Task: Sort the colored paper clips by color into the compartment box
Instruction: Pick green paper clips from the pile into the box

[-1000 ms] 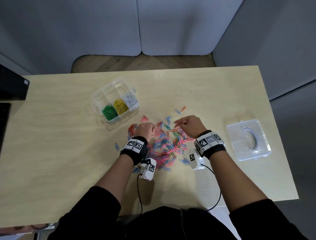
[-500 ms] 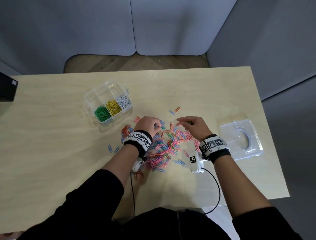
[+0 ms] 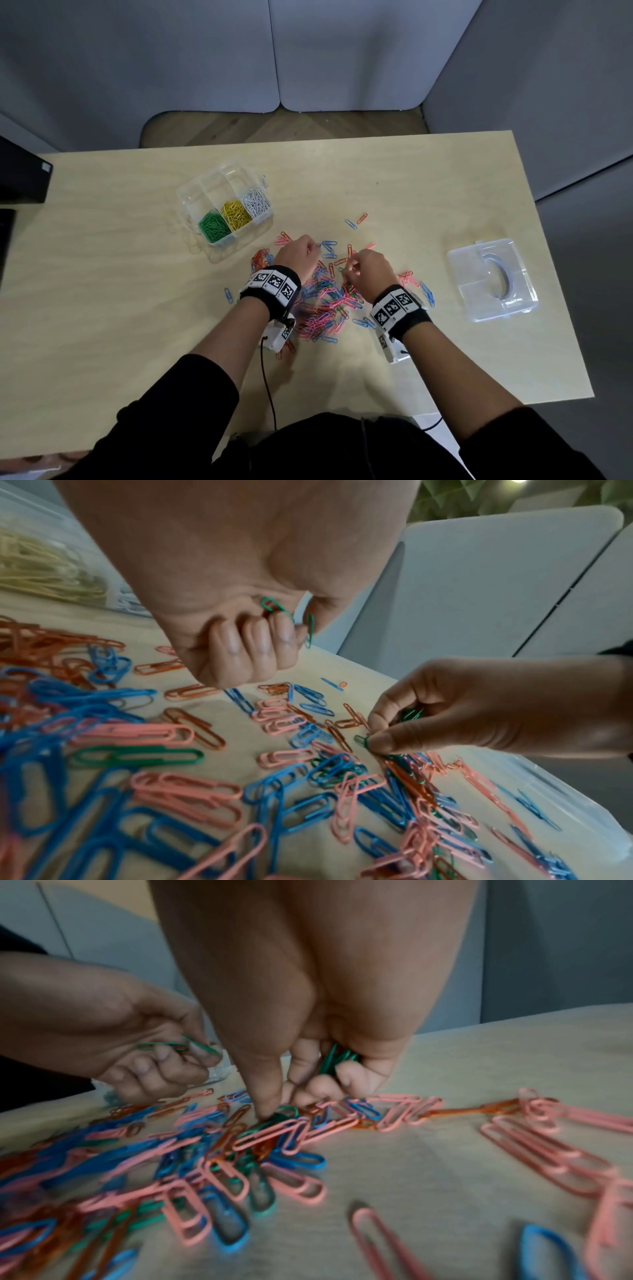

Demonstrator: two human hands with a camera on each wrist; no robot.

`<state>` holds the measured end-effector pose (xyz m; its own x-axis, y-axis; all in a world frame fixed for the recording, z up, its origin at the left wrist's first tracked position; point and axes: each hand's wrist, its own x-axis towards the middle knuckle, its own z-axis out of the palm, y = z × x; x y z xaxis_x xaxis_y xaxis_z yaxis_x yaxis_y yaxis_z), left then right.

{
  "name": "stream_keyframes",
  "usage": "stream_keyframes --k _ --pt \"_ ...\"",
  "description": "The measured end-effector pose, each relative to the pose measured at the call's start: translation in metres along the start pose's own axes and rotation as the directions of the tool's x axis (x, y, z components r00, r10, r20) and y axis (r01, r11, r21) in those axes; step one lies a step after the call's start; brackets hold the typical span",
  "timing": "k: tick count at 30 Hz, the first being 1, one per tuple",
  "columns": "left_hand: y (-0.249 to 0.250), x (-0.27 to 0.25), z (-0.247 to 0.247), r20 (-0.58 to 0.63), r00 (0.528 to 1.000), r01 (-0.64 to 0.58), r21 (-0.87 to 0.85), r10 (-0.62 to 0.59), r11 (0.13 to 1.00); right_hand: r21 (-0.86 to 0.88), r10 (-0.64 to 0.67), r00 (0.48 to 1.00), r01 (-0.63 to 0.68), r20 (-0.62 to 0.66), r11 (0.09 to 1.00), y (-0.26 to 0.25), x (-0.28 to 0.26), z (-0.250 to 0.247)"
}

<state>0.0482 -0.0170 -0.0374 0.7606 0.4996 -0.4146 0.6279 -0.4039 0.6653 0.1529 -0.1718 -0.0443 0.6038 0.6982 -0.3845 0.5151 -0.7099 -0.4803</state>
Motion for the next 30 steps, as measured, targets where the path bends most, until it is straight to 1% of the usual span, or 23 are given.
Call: stream_keyframes --k 1,3,5,6,7,8,9,10,11,12,13,14,16,17,18,19,21,22,23,25,27,29,30 --pt "0.000 -0.003 -0.001 -0.002 1.000 0.004 -0.034 -0.004 0.999 -0.004 -0.025 1.000 0.025 0.009 1.000 0.003 0.000 0.000" --pt "0.001 -0.010 -0.004 -0.002 1.000 -0.020 -0.037 0.020 0.999 0.056 -0.038 0.999 0.037 0.008 0.998 0.009 -0.001 -0.005" --pt "0.001 -0.016 -0.004 -0.002 0.999 -0.042 -0.028 0.042 0.999 0.220 0.014 1.000 -0.008 -0.024 0.975 0.017 -0.003 -0.010" --pt "-0.003 -0.016 -0.001 0.000 0.999 -0.040 -0.047 0.040 0.998 0.371 0.060 0.998 -0.047 -0.024 0.927 0.021 -0.005 -0.012" --pt "-0.007 -0.016 0.003 0.008 1.000 -0.021 -0.104 0.022 0.994 0.553 0.106 0.994 -0.090 0.003 0.828 0.023 -0.006 -0.015" --pt "-0.009 -0.017 0.005 0.017 1.000 0.003 -0.183 0.000 0.983 0.716 0.138 0.989 -0.139 0.060 0.684 0.024 -0.007 -0.016" --pt "-0.012 -0.018 0.009 0.031 0.999 0.022 -0.247 -0.015 0.969 0.833 0.152 0.978 -0.199 0.140 0.517 0.024 -0.008 -0.018" --pt "-0.013 -0.020 0.011 0.038 0.999 0.023 -0.281 -0.013 0.959 0.900 0.142 0.964 -0.263 0.227 0.348 0.022 -0.010 -0.021" --pt "-0.014 -0.023 0.013 0.046 0.999 0.022 -0.290 -0.009 0.957 0.927 0.120 0.947 -0.316 0.297 0.204 0.020 -0.012 -0.024" --pt "-0.013 -0.026 0.012 0.053 0.999 0.011 -0.278 0.004 0.961 0.930 0.088 0.933 -0.356 0.348 0.090 0.017 -0.015 -0.028" --pt "-0.012 -0.028 0.013 0.058 0.998 0.007 -0.251 0.008 0.968 0.924 0.069 0.922 -0.383 0.381 0.018 0.015 -0.018 -0.031" --pt "-0.010 -0.031 0.012 0.065 0.998 -0.001 -0.218 0.016 0.976 0.916 0.062 0.914 -0.401 0.402 -0.022 0.014 -0.020 -0.033" --pt "-0.007 -0.035 0.014 0.059 0.998 -0.024 -0.147 0.033 0.989 0.908 0.087 0.904 -0.419 0.418 -0.007 0.013 -0.024 -0.036" --pt "-0.006 -0.037 0.015 0.047 0.999 -0.022 -0.112 0.027 0.993 0.908 0.097 0.906 -0.418 0.413 0.033 0.014 -0.025 -0.036" --pt "-0.003 -0.040 0.016 0.030 0.999 -0.015 -0.079 0.017 0.997 0.907 0.097 0.911 -0.409 0.400 0.099 0.015 -0.025 -0.035" --pt "-0.003 -0.044 0.017 0.011 1.000 -0.013 -0.037 0.013 0.999 0.902 0.097 0.922 -0.387 0.375 0.190 0.018 -0.025 -0.034" --pt "-0.003 -0.050 0.018 0.007 0.998 -0.060 0.064 0.059 0.996 0.873 0.125 0.937 -0.348 0.325 0.341 0.024 -0.025 -0.032" --pt "-0.004 -0.051 0.019 0.012 0.996 -0.089 0.113 0.088 0.990 0.860 0.146 0.940 -0.341 0.308 0.380 0.027 -0.025 -0.031" --pt "-0.007 -0.050 0.022 0.015 0.996 -0.093 0.146 0.091 0.985 0.845 0.153 0.945 -0.326 0.288 0.423 0.031 -0.024 -0.031" --pt "-0.006 -0.049 0.022 0.016 0.998 -0.060 0.137 0.058 0.989 0.803 0.152 0.958 -0.288 0.245 0.522 0.034 -0.024 -0.031" --pt "-0.004 -0.048 0.019 0.021 0.998 -0.056 0.128 0.054 0.990 0.750 0.102 0.971 -0.232 0.217 0.619 0.036 -0.023 -0.032" --pt "-0.004 -0.049 0.015 0.005 0.998 -0.060 0.123 0.060 0.991 0.715 0.039 0.970 -0.203 0.239 0.669 0.036 -0.023 -0.032" --pt "-0.004 -0.050 0.011 -0.018 0.999 -0.049 0.117 0.051 0.992 0.712 0.009 0.965 -0.199 0.261 0.673 0.035 -0.024 -0.033"
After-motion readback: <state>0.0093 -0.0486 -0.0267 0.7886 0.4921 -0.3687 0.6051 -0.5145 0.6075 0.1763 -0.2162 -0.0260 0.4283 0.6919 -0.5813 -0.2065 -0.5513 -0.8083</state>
